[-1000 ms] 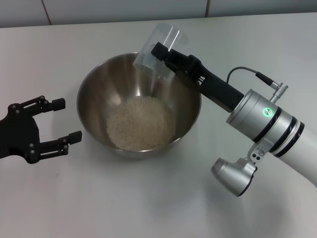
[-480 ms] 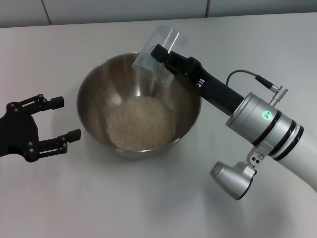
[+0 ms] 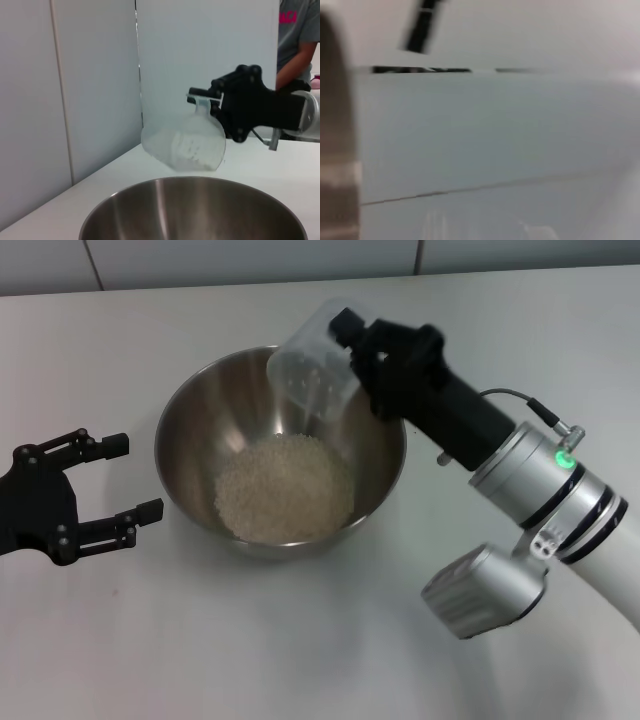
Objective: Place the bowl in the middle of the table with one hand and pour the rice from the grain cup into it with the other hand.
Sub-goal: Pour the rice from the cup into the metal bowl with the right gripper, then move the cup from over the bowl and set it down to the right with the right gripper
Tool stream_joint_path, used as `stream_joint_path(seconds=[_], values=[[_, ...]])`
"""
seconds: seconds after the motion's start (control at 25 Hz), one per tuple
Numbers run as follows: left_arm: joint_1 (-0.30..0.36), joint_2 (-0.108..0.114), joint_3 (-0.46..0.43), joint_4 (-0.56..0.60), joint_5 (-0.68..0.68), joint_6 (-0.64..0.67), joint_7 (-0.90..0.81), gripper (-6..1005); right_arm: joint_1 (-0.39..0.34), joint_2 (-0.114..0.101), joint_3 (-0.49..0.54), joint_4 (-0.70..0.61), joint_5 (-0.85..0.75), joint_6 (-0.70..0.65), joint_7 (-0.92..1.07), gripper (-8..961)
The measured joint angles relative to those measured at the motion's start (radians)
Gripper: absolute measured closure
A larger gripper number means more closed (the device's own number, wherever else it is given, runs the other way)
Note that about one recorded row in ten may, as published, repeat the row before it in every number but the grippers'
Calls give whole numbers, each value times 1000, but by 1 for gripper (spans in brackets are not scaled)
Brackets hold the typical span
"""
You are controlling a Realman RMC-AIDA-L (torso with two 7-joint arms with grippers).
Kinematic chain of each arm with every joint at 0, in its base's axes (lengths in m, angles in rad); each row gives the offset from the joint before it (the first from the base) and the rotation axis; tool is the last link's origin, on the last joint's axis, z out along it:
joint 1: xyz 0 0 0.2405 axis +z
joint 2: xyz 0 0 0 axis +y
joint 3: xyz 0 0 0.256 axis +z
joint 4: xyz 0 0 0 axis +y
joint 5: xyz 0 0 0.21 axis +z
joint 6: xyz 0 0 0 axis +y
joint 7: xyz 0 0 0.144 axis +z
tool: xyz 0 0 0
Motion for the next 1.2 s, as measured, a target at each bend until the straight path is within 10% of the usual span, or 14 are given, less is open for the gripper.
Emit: stream_joint_path(seconds=[0.44,1.2], values=[[0,0,4,0,0,1,6,186,-36,-8,219,-28,-4,-34,659,945],[2,-1,1,0,0,1,14,186,-29,-12,255,-332,-9,-17,1529,944]])
